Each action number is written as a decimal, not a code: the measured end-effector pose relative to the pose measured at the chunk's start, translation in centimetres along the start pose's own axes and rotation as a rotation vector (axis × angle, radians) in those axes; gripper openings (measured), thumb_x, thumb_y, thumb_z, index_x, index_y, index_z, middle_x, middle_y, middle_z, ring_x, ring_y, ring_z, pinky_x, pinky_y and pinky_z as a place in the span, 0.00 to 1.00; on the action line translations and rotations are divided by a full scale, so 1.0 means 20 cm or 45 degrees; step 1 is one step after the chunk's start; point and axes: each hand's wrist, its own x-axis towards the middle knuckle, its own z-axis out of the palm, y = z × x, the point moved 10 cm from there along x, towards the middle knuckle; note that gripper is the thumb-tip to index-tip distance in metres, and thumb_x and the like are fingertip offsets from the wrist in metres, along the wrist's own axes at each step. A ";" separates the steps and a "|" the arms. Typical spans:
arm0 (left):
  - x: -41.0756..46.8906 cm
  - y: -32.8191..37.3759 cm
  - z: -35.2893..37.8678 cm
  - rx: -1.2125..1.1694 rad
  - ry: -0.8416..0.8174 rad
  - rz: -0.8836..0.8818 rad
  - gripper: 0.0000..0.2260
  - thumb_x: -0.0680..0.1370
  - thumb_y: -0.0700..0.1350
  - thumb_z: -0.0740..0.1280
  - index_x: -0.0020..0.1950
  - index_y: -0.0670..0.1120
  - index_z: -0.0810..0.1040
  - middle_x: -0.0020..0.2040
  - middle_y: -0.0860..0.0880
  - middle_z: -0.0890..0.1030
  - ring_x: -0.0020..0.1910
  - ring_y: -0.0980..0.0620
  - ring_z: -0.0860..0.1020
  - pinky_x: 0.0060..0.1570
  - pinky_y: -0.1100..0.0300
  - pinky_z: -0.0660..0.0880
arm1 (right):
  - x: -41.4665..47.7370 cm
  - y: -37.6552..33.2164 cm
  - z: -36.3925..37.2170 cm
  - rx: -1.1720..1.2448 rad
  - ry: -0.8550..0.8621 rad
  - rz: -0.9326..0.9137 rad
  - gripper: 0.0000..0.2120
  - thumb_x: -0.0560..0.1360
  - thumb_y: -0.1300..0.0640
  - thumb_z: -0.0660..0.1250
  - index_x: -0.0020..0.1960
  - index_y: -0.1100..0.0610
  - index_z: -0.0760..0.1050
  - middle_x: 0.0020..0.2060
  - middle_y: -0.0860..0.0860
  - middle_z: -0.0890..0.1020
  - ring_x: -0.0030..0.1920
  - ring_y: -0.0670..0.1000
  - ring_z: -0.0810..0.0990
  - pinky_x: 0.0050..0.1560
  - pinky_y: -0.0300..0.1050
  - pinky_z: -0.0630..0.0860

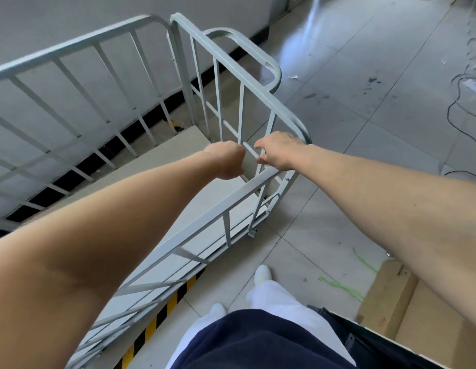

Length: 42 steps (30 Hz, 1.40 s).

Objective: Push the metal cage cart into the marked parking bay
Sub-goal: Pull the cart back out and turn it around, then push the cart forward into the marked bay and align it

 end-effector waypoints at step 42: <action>1.39 -0.12 -0.89 -0.685 0.172 -1.272 0.15 0.77 0.51 0.67 0.57 0.43 0.77 0.51 0.46 0.80 0.44 0.45 0.74 0.41 0.56 0.71 | 1.40 0.76 -0.96 -0.559 0.096 -1.361 0.16 0.76 0.49 0.66 0.59 0.58 0.74 0.57 0.53 0.78 0.62 0.55 0.73 0.60 0.48 0.72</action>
